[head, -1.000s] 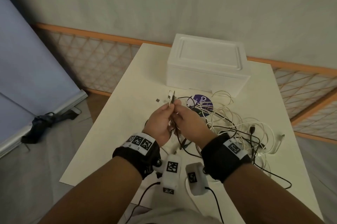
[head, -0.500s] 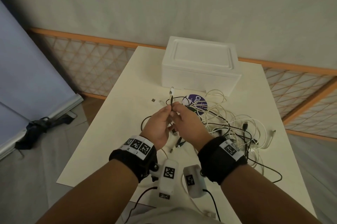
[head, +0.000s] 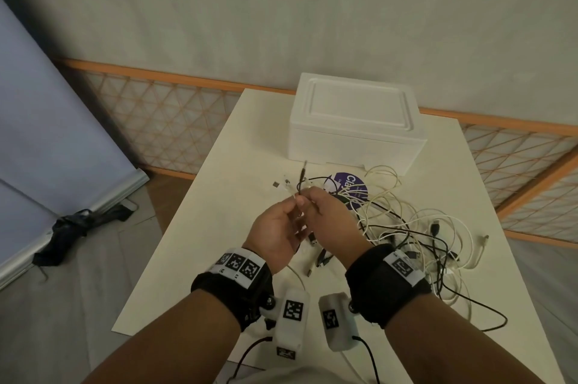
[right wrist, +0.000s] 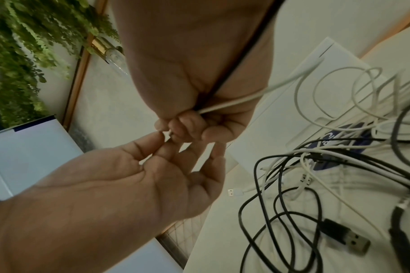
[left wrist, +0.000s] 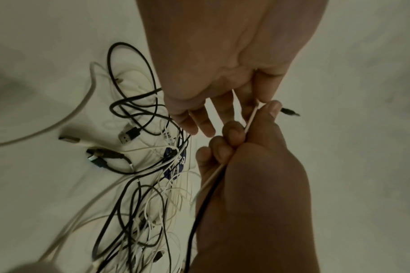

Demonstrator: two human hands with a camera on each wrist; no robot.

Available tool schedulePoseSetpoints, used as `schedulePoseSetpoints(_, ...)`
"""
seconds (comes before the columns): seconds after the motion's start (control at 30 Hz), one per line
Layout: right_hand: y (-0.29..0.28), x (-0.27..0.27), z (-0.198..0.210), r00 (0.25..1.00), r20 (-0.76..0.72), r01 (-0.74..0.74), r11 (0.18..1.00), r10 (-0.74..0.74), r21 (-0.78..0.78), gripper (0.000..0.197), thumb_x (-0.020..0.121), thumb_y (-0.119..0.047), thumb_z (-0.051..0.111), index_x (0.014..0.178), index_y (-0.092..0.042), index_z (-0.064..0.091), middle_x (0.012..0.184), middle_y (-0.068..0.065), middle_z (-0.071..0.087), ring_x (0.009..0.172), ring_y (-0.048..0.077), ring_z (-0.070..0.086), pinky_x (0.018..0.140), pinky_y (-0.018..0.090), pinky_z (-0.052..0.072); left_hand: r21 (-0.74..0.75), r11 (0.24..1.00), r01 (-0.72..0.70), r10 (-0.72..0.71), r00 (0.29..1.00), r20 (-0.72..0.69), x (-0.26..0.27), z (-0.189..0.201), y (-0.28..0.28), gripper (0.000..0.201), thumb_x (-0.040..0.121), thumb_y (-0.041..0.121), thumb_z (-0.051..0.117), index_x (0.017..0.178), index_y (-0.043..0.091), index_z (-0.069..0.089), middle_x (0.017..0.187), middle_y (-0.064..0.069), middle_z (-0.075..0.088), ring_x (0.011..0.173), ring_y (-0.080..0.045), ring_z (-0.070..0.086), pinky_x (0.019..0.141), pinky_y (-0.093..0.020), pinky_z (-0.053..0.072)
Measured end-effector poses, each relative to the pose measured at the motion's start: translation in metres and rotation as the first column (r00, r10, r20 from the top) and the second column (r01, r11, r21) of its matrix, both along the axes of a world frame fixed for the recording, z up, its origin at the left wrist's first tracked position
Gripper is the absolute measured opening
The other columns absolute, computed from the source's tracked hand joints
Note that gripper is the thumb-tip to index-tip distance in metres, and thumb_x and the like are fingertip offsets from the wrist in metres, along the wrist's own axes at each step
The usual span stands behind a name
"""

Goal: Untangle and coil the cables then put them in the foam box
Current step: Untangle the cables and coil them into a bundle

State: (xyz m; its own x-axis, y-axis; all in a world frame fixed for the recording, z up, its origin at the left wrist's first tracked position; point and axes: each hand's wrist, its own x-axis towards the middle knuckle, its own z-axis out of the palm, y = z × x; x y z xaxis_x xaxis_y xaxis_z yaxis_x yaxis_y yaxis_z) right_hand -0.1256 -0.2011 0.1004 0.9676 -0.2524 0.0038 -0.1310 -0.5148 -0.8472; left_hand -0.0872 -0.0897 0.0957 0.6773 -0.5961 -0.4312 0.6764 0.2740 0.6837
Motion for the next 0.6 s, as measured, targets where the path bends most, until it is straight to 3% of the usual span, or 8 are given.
schedulePoseSetpoints(0.07,0.002,0.003,-0.003,1.000,-0.001,-0.026,1.000,0.026,-0.016,0.017,0.098,-0.033,0.044,0.100,-0.027,0.059,0.083,-0.009,0.066,0.081,0.010,0.063,0.075,0.031,0.050,-0.012,1.000,0.003,-0.003,1.000,0.000,0.005,0.001,0.004,0.033,0.100,0.028,0.037,0.118,0.019,0.064,0.114,-0.001,0.069,0.105,-0.018,0.060,0.099,-0.035,0.038)
schedulePoseSetpoints(0.23,0.006,0.006,-0.002,0.995,-0.061,-0.086,0.989,0.079,-0.122,0.028,0.099,-0.036,0.042,0.110,-0.018,0.062,0.091,-0.002,0.064,0.088,0.016,0.060,0.080,0.032,0.046,0.023,0.992,-0.124,0.123,0.992,0.042,0.012,0.006,0.003,0.028,0.102,0.018,0.039,0.082,0.013,0.059,0.089,-0.002,0.073,0.086,-0.018,0.065,0.073,-0.031,0.051)
schedulePoseSetpoints(0.33,-0.002,-0.003,0.011,0.971,-0.189,-0.210,0.889,0.144,-0.406,0.030,0.099,-0.041,0.039,0.103,-0.021,0.061,0.088,-0.002,0.061,0.085,0.018,0.058,0.076,0.032,0.045,-0.080,0.912,-0.402,0.387,0.909,-0.155,0.039,0.012,0.017,0.026,0.098,0.013,0.041,0.073,0.013,0.046,0.050,0.000,0.051,0.050,-0.015,0.057,0.058,-0.030,0.054)
schedulePoseSetpoints(0.4,-0.026,-0.017,0.022,0.966,-0.241,-0.209,0.842,0.097,-0.497,0.032,0.097,-0.046,0.039,0.103,-0.026,0.062,0.097,-0.003,0.066,0.092,0.018,0.060,0.082,0.033,0.047,-0.066,0.834,-0.548,0.529,0.828,-0.184,0.073,0.011,0.051,0.026,0.094,0.010,0.040,0.068,0.017,0.039,0.043,0.004,0.036,0.034,-0.010,0.038,0.043,-0.019,0.046)
schedulePoseSetpoints(0.47,-0.059,-0.033,0.033,0.960,-0.278,-0.159,0.857,0.019,-0.490,0.029,0.095,-0.047,0.041,0.101,-0.031,0.065,0.101,-0.007,0.068,0.095,0.015,0.061,0.085,0.033,0.047,0.070,0.781,-0.620,0.624,0.781,-0.043,0.102,0.013,0.096,0.018,0.073,0.014,0.051,0.067,0.020,0.035,0.049,0.006,0.037,0.035,-0.007,0.035,0.038,-0.013,0.034)
schedulePoseSetpoints(0.5,-0.072,-0.039,0.036,0.955,-0.296,-0.136,0.860,-0.018,-0.492,0.029,0.095,-0.047,0.043,0.100,-0.032,0.066,0.101,-0.008,0.068,0.096,0.015,0.061,0.085,0.033,0.047,0.182,0.744,-0.643,0.645,0.762,0.060,0.112,0.010,0.117,0.018,0.065,0.018,0.055,0.069,0.021,0.037,0.057,0.007,0.040,0.039,-0.005,0.039,0.038,-0.012,0.035)
schedulePoseSetpoints(0.57,-0.082,-0.043,0.035,0.936,-0.345,-0.161,0.800,-0.062,-0.579,0.031,0.095,-0.049,0.042,0.101,-0.031,0.066,0.100,-0.006,0.068,0.098,0.016,0.061,0.084,0.033,0.047,0.350,0.698,-0.624,0.570,0.781,0.256,0.116,0.004,0.133,0.013,0.081,0.017,0.052,0.075,0.024,0.044,0.068,0.007,0.045,0.041,-0.001,0.047,0.039,-0.010,0.039)
schedulePoseSetpoints(0.6,-0.078,-0.040,0.033,0.928,-0.369,-0.206,0.740,-0.060,-0.640,0.033,0.095,-0.050,0.040,0.103,-0.030,0.065,0.101,-0.006,0.067,0.099,0.017,0.060,0.083,0.033,0.048,0.343,0.742,-0.576,0.477,0.813,0.334,0.110,0.001,0.124,0.017,0.093,0.016,0.043,0.078,0.023,0.046,0.070,0.005,0.049,0.041,-0.001,0.050,0.037,-0.010,0.038)
